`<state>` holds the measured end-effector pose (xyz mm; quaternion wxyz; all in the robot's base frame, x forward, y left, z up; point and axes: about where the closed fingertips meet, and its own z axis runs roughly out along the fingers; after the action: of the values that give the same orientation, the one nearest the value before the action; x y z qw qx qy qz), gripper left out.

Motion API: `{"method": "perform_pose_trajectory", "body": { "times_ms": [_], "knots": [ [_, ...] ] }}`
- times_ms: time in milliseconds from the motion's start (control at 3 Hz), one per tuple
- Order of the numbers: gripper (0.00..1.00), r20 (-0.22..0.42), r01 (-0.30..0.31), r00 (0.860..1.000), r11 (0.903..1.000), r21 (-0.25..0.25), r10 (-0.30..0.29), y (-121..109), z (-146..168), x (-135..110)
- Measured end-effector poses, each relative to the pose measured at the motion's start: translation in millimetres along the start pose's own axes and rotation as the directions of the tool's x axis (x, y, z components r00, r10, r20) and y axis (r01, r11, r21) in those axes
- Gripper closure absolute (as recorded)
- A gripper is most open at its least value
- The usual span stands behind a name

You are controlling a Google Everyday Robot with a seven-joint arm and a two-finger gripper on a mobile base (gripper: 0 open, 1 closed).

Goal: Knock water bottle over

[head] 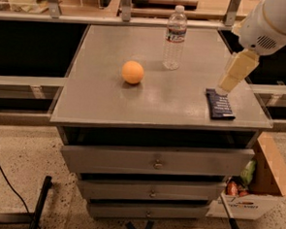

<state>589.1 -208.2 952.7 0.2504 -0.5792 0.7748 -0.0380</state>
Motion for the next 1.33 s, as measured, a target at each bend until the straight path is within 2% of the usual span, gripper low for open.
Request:
{"method": "perform_pose_trajectory", "body": {
  "times_ms": [333,667,1000,1333],
  "knots": [
    [0.00,0.039,-0.039,0.998,0.9992,-0.011,0.040,-62,88,7],
    [0.00,0.038,-0.038,0.999,0.9992,-0.013,0.039,-61,88,7],
    [0.00,0.080,-0.070,0.994,0.9975,-0.014,0.071,-66,93,8],
    [0.00,0.202,-0.140,0.970,0.9902,0.008,0.135,-81,95,5]
  ]
}}
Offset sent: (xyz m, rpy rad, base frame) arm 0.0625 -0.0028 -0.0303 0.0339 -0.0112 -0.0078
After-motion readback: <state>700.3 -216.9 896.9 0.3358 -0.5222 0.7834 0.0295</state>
